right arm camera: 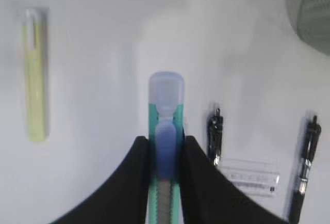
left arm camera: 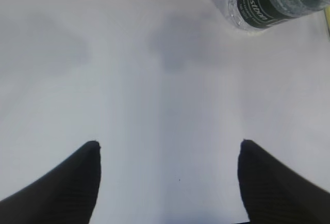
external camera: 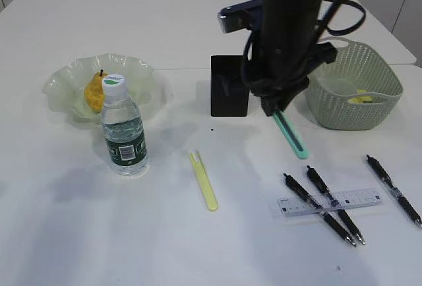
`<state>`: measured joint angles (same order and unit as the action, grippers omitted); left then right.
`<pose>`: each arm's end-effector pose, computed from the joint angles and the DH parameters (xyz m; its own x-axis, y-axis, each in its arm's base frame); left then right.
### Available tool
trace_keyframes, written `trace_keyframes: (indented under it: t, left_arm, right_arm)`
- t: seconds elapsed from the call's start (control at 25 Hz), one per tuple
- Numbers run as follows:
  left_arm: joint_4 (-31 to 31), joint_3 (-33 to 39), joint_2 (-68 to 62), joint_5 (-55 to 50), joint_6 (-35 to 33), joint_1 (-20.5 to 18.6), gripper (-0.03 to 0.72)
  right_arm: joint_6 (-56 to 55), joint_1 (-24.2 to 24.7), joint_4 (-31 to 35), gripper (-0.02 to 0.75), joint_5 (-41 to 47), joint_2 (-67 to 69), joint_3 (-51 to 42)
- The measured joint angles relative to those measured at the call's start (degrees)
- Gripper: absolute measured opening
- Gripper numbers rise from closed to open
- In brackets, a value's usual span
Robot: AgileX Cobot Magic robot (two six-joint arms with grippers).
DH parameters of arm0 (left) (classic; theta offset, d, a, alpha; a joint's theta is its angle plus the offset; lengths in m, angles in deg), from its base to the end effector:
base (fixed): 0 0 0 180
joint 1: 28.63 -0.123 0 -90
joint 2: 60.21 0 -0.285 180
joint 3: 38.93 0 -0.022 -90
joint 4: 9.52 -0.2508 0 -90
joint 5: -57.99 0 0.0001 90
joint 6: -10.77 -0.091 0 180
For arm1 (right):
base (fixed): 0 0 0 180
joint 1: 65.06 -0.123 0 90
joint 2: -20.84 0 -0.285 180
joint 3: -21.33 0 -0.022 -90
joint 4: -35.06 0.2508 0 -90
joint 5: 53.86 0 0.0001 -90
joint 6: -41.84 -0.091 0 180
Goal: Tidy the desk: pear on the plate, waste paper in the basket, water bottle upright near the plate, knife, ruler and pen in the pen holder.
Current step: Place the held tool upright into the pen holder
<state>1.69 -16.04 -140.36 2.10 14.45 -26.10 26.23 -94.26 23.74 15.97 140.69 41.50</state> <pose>0.2326 -0.0250 0.2851 -0.9327 -0.1307 -0.3362 -0.0605 0.9755 -0.2114 0.3657 0.1852 0.2618 -0.9304 -0.2924 -0.2210 -0.2667 0.9537 -0.1391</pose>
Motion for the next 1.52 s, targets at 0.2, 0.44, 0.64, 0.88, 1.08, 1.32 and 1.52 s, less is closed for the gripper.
trace_keyframes:
  t: [0.2,0.44,0.64,0.88,1.08,1.32,1.52]
  left_arm:
    - [0.0,0.0,0.0,-0.09,0.0,0.0,0.59]
    - [0.0,0.0,0.0,-0.09,0.0,0.0,0.59]
    - [0.0,0.0,0.0,-0.09,0.0,0.0,0.59]
    - [0.0,0.0,0.0,-0.09,0.0,0.0,0.59]
    - [0.0,0.0,0.0,-0.09,0.0,0.0,0.59]
    - [0.0,0.0,0.0,-0.09,0.0,0.0,0.59]
    - [0.0,0.0,0.0,-0.09,0.0,0.0,0.59]
  right_arm:
    - [0.0,1.9,-0.09,0.113,-6.11,-9.65,-13.35]
    - [0.0,2.53,-1.28,0.113,-15.02,-15.39,-19.23]
    - [0.0,2.53,-2.99,0.113,-25.35,-15.5,-19.44]
    - [-3.72,2.53,-10.1,0.113,-40.88,-15.11,-19.44]
    - [-8.57,2.53,-18.47,0.113,-46.97,-11.21,-17.66]
    - [-12.62,3.33,-22.94,0.113,-50.32,-5.4,-12.21]
    - [-17.93,6.87,-23.28,0.113,-55.24,-0.87,-8.74]
